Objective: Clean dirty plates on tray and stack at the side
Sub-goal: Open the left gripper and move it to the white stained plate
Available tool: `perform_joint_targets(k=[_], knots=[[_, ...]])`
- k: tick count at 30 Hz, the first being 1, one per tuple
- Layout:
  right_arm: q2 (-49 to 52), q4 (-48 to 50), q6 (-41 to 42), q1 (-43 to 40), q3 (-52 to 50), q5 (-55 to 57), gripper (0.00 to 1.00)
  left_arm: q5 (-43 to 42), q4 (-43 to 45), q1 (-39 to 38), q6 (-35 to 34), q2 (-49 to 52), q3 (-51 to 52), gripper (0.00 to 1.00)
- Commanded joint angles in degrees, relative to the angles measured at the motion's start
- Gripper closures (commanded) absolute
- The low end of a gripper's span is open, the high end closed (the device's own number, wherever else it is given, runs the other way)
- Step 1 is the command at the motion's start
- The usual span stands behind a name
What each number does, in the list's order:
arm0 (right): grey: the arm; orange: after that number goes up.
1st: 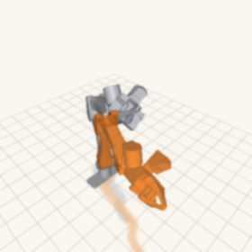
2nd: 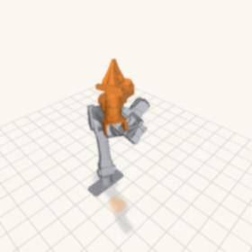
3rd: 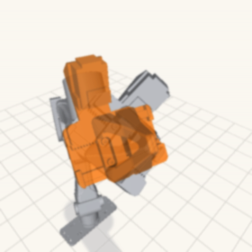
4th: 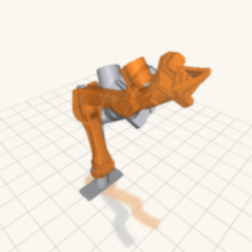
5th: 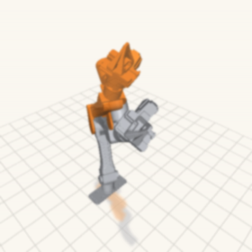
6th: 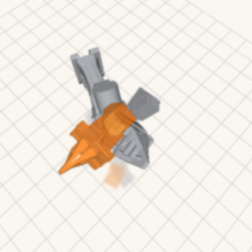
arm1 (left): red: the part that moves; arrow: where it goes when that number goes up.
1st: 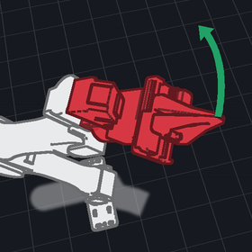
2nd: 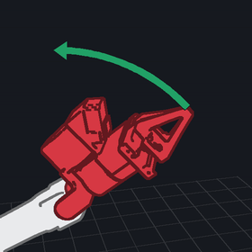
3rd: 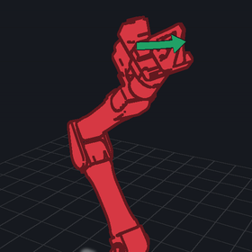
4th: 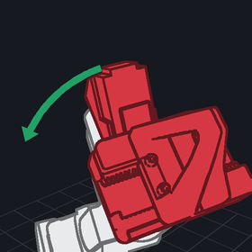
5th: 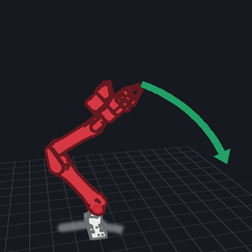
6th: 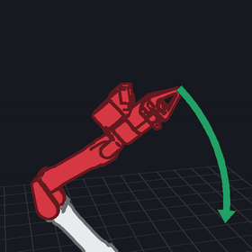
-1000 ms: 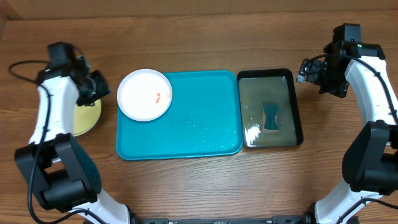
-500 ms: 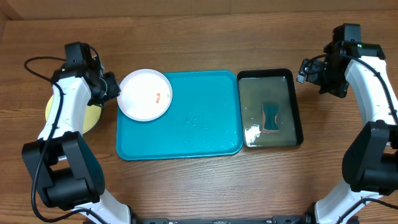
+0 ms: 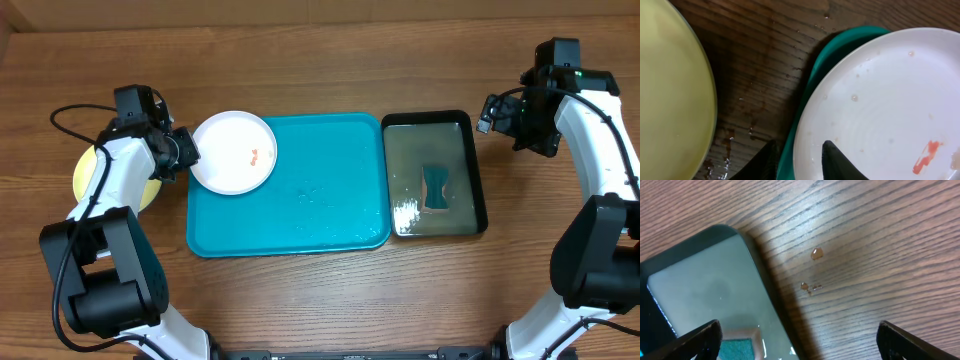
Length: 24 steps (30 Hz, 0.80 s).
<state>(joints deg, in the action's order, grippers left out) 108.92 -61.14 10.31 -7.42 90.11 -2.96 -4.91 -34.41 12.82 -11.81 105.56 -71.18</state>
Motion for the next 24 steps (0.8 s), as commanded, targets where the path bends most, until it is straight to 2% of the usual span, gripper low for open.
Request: perform_joint_targets(k=[1,14,22,24], knots=[[-0.6,0.3,0.2,0.0,0.6,-0.1,0.00,0.4,1.3,-0.4,0.2,0.1,1.4,0.71],[-0.6,0.3,0.2,0.0,0.6,-0.1,0.00,4.1,3.0,-2.1,0.3,0.5,1.8,0.73],[-0.6,0.3,0.2,0.0,0.6,-0.1,0.00,4.0,3.6,-2.2,0.3,3.2,1.8,0.71],[-0.6,0.3,0.2,0.0,0.6,-0.1,0.00,4.0,4.1,-2.1,0.3,3.8,1.8,0.73]])
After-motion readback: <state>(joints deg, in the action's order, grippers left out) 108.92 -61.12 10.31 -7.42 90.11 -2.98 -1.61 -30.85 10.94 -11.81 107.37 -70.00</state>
